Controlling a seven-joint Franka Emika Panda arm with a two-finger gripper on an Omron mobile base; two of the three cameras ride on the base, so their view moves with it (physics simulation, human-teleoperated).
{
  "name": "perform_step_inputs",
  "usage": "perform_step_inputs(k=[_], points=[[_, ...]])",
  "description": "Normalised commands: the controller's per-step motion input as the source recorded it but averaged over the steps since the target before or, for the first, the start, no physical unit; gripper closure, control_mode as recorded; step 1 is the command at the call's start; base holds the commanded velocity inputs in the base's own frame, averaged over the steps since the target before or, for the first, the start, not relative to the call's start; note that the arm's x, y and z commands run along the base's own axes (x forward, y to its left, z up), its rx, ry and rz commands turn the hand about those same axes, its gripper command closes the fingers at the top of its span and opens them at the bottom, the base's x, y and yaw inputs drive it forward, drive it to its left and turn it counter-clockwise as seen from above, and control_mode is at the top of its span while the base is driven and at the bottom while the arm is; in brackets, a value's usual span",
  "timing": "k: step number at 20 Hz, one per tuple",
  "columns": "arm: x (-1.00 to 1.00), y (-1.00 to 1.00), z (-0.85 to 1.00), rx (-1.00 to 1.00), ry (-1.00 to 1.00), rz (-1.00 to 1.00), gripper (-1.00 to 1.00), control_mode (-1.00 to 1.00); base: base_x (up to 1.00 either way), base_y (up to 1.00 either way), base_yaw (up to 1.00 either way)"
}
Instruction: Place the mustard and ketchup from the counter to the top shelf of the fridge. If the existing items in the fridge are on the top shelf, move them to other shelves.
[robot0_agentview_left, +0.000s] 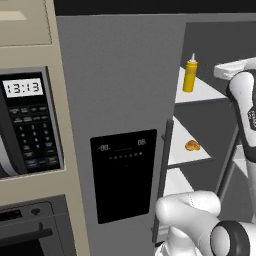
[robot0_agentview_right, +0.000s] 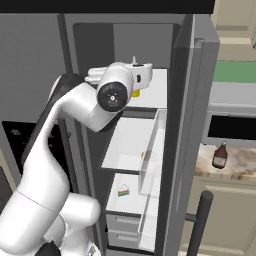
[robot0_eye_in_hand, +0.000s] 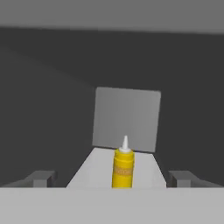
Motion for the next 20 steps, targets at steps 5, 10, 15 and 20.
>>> perform_step_inputs(k=[5, 10, 15, 20], points=[[-1.0, 0.05, -0.06, -0.21, 0.06, 0.0, -1.0, -1.0, 0.0, 0.0, 0.0], [-1.0, 0.37, -0.18, -0.3, 0.29, 0.0, -1.0, -1.0, 0.0, 0.0, 0.0], [-0.94, 0.64, -0.53, -0.48, 0.54, 0.01, -1.0, -1.0, 0.0, 0.0, 0.0], [-0.32, 0.41, -0.52, -0.38, 0.11, 0.02, -1.0, -1.0, 0.0, 0.0, 0.0]])
